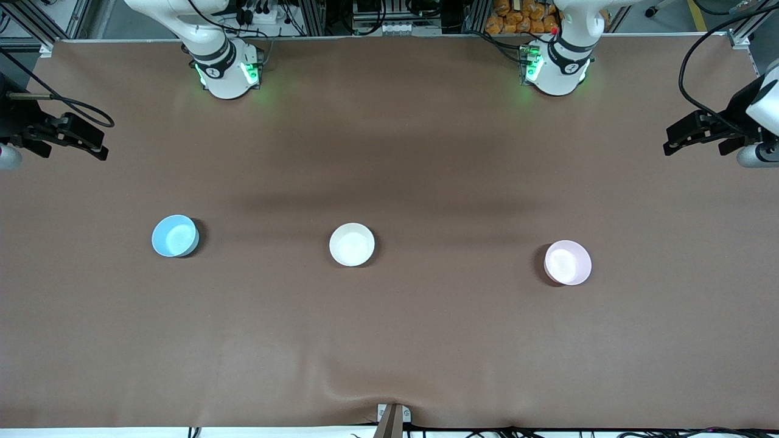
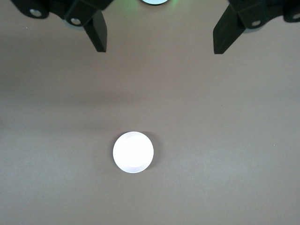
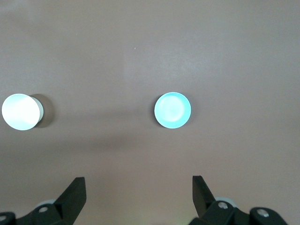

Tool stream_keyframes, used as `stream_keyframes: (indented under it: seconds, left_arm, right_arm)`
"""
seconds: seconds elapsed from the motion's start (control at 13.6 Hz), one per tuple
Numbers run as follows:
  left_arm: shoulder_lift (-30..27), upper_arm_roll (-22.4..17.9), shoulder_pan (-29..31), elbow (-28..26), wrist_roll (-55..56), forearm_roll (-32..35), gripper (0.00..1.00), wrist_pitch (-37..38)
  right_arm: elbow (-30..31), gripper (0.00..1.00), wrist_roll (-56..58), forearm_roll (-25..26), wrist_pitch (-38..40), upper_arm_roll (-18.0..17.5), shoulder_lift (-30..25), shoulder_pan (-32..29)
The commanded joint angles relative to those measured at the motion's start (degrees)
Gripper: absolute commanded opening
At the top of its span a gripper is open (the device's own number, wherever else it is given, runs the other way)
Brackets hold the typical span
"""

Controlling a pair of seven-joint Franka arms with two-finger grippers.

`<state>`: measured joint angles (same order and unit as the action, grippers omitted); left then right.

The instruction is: Stack pink and blue bowls on white bowl

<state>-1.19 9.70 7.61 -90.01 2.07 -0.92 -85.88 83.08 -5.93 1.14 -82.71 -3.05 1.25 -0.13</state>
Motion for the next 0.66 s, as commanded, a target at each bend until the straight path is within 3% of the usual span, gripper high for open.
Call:
stream_keyframes:
  seconds: [0.0, 0.59]
  left_arm:
    - [-0.39, 0.14, 0.39, 0.10, -1.54, -0.04, 1.00, 0.18]
    - [0.67, 0.23, 1.97, -0.16, -1.37, -1.19, 1.00, 0.36]
  right_arm:
    - [-0.73, 1.00, 0.48, 0.26, 0.62, -0.64, 0.15, -0.92]
    - [-0.73, 1.00, 0.57, 0.26, 0.62, -0.55, 0.15, -0.92]
